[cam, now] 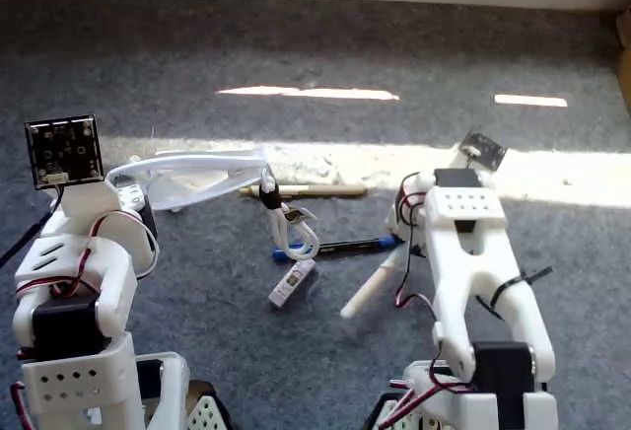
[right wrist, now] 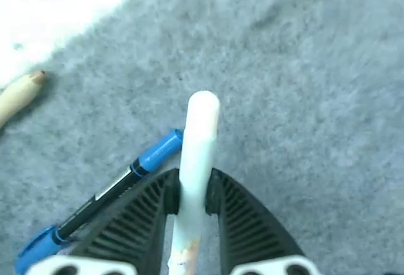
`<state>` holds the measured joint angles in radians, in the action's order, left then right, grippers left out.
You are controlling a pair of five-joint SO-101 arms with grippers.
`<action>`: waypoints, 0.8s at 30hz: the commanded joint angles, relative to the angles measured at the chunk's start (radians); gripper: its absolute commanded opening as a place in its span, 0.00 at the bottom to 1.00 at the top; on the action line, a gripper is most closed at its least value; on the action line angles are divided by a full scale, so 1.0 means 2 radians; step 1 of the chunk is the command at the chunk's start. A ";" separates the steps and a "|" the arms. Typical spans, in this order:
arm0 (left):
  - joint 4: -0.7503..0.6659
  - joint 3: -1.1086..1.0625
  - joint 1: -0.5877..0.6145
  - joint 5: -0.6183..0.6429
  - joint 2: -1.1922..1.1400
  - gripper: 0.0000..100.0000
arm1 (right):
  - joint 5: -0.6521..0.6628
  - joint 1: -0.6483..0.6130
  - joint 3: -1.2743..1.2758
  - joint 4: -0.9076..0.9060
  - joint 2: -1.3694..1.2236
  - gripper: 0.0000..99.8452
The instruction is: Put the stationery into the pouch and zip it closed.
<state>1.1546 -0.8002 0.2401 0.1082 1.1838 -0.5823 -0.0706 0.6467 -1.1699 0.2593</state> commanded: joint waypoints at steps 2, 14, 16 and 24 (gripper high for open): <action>-0.011 0.003 -0.008 0.006 -0.009 0.01 | 0.030 -0.004 -0.002 0.000 0.087 0.01; -0.011 0.003 -0.008 0.006 -0.009 0.01 | 0.058 -0.107 -0.006 0.000 0.197 0.01; -0.011 0.003 -0.008 0.006 -0.009 0.01 | 0.087 -0.128 -0.007 0.003 0.216 0.01; -0.011 0.003 -0.008 0.006 -0.009 0.01 | 0.172 -0.188 -0.016 0.067 0.319 0.01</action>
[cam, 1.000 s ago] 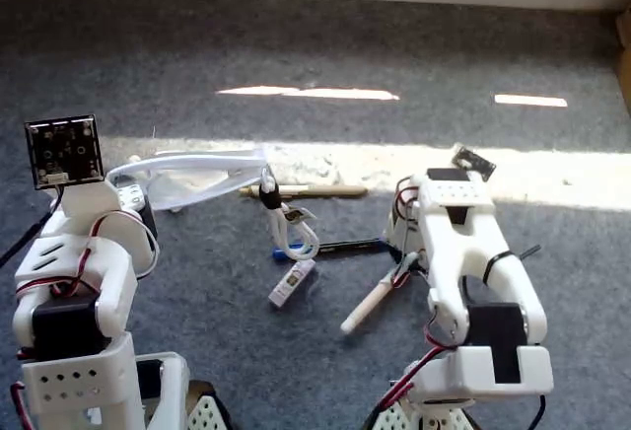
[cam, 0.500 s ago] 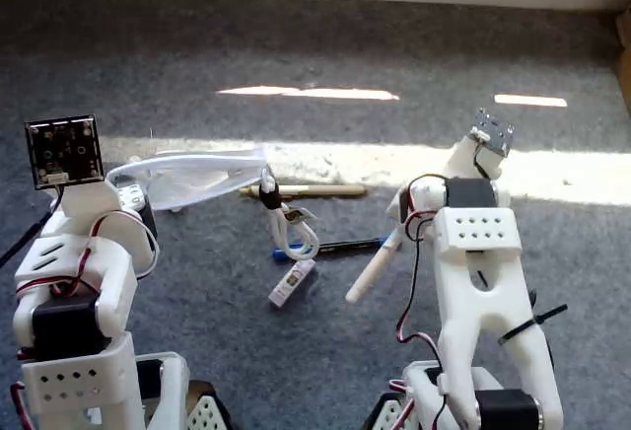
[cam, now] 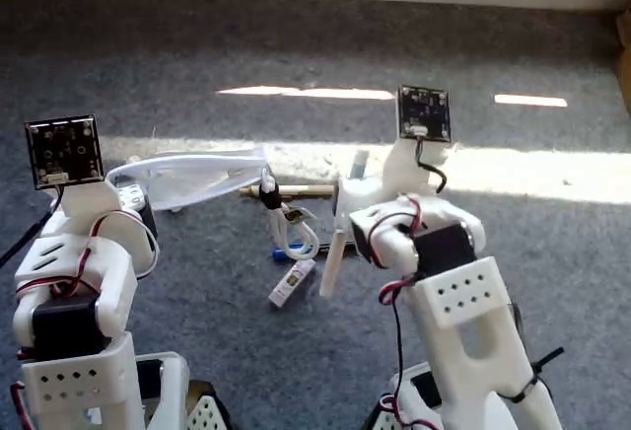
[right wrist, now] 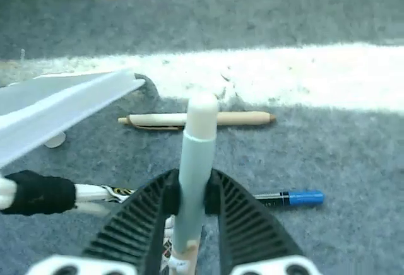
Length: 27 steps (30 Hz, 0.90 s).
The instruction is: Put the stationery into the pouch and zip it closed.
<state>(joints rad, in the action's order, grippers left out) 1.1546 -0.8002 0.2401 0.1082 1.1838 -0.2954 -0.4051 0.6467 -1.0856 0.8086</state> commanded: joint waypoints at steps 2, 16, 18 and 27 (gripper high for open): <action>-0.011 0.003 -0.008 0.007 -0.009 0.01 | 0.054 -0.038 -0.016 0.045 0.065 0.01; -0.011 0.002 -0.008 0.007 -0.009 0.01 | 0.084 -0.136 -0.016 0.174 0.125 0.01; -0.011 0.002 -0.008 0.007 -0.009 0.01 | 0.085 -0.145 -0.016 0.201 0.129 0.01; -0.011 0.003 -0.008 0.007 -0.009 0.01 | 0.172 -0.210 -0.013 0.353 0.130 0.01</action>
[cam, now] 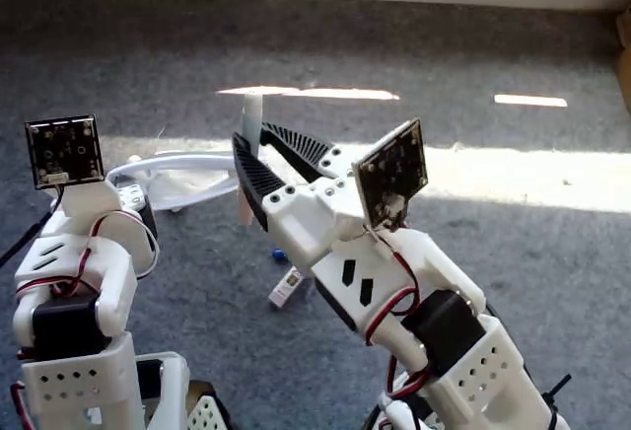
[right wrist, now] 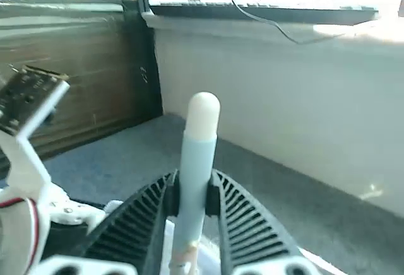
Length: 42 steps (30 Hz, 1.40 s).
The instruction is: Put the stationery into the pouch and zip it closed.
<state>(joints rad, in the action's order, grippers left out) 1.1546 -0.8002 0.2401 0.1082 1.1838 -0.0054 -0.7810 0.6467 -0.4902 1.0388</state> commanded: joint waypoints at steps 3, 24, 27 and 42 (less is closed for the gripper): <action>-0.011 0.002 -0.008 0.007 -0.009 0.01 | 0.035 -0.045 -0.011 0.102 0.015 0.01; -0.011 0.001 -0.007 0.007 -0.009 0.01 | 0.161 -0.072 0.257 0.456 0.014 0.01; -0.011 0.001 -0.007 0.007 -0.009 0.01 | 0.161 -0.072 0.281 0.488 0.013 0.01; -0.011 0.001 -0.008 0.007 -0.009 0.01 | 0.160 -0.072 0.336 0.492 0.010 0.01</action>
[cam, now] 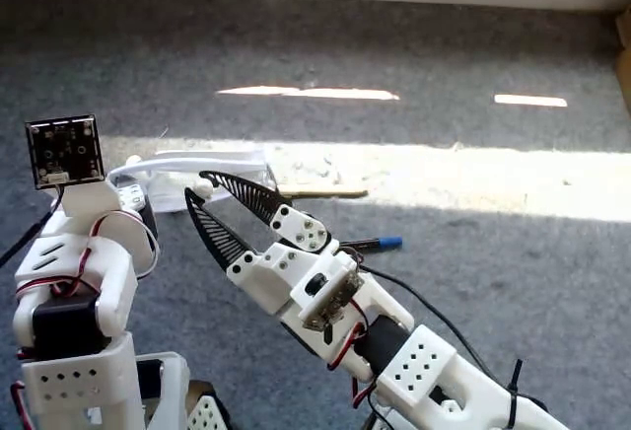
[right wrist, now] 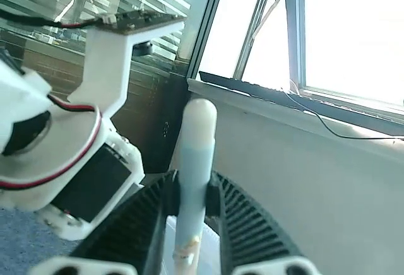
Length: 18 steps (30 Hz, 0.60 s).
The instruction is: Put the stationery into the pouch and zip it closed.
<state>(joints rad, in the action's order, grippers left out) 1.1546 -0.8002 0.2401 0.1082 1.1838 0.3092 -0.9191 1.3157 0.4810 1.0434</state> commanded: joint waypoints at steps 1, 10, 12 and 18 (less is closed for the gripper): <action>-0.011 0.001 -0.008 0.007 -0.009 0.01 | 0.003 -0.003 0.003 0.007 0.008 0.01; -0.011 0.001 -0.008 0.007 -0.009 0.01 | 0.003 -0.003 0.005 -0.004 0.008 0.01; -0.011 0.001 -0.008 0.007 -0.009 0.01 | 0.002 -0.003 0.001 -0.034 0.008 0.05; -0.011 0.000 -0.008 0.007 -0.009 0.01 | 0.002 -0.003 0.000 -0.067 0.008 0.16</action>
<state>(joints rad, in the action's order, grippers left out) 1.1546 -0.8002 0.2401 0.1082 1.1838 0.3092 -0.9206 1.3311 0.3552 1.0434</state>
